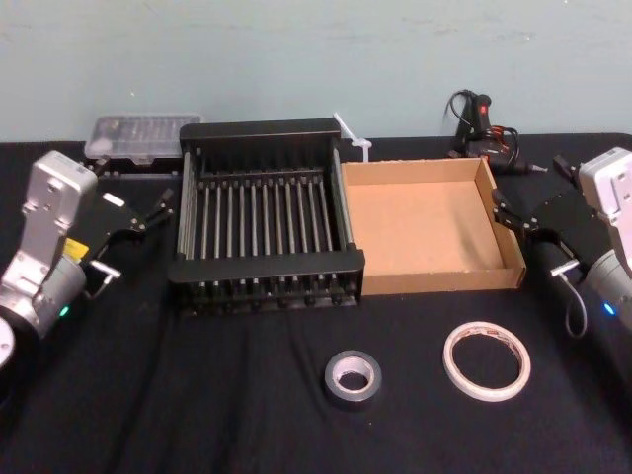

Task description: Pick up the white tape and place it into the black box , Pick up the silver tape and place it into the brown box.

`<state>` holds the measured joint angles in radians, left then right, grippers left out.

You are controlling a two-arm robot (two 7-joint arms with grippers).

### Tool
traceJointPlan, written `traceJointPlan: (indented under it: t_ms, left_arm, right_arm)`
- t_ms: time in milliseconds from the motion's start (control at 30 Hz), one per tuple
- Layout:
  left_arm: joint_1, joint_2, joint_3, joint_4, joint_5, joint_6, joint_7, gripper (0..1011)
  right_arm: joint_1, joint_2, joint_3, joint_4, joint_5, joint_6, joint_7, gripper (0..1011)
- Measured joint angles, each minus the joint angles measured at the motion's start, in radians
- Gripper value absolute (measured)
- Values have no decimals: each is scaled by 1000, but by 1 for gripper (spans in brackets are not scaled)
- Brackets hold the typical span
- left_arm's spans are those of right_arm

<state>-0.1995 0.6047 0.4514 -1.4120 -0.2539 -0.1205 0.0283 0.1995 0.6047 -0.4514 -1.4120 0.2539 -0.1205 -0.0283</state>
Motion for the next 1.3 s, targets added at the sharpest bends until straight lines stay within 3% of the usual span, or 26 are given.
traceJointPlan:
  t_ms: [1300]
  left_arm:
    - [0,0,0,0,0,0,0,1001]
  right_arm:
    - [0,0,0,0,0,0,0,1002]
